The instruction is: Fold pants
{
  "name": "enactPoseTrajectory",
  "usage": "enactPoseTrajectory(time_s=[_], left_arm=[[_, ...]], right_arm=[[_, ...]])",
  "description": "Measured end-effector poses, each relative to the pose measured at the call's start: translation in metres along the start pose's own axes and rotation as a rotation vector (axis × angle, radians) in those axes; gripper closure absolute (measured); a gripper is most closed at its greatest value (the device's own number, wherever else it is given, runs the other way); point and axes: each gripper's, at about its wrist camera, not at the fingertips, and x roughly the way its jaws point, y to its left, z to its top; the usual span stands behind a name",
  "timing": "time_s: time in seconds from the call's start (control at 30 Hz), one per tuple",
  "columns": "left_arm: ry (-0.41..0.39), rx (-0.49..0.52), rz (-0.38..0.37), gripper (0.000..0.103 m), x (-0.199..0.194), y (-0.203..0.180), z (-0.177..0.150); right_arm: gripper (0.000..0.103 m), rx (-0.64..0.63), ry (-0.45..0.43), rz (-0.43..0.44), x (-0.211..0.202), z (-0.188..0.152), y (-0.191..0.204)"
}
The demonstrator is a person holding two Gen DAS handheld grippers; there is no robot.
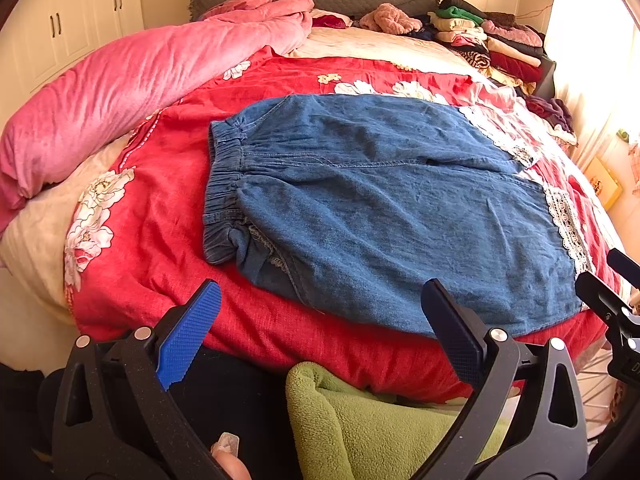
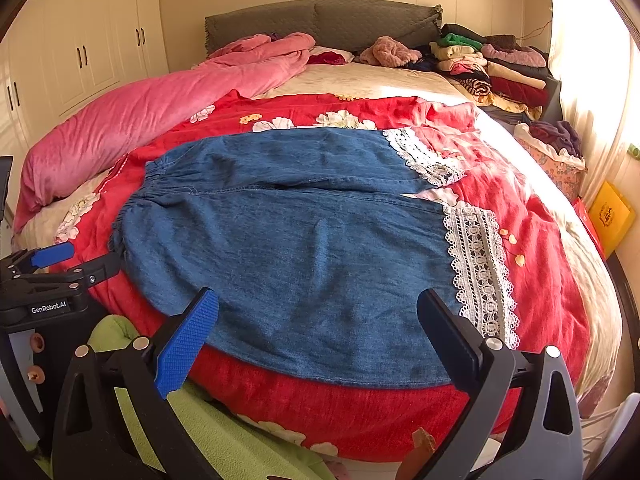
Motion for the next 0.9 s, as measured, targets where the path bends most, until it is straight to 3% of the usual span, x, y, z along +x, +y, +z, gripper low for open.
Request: enactPoseTrajectory(time_s=[0.9], left_arm=[[0.0,0.004,-0.001,0.009,0.0024,-0.0019,-0.0009]], right_arm=[[0.004,-0.012,0.007,0.007,0.0056,0.0007,0.0029]])
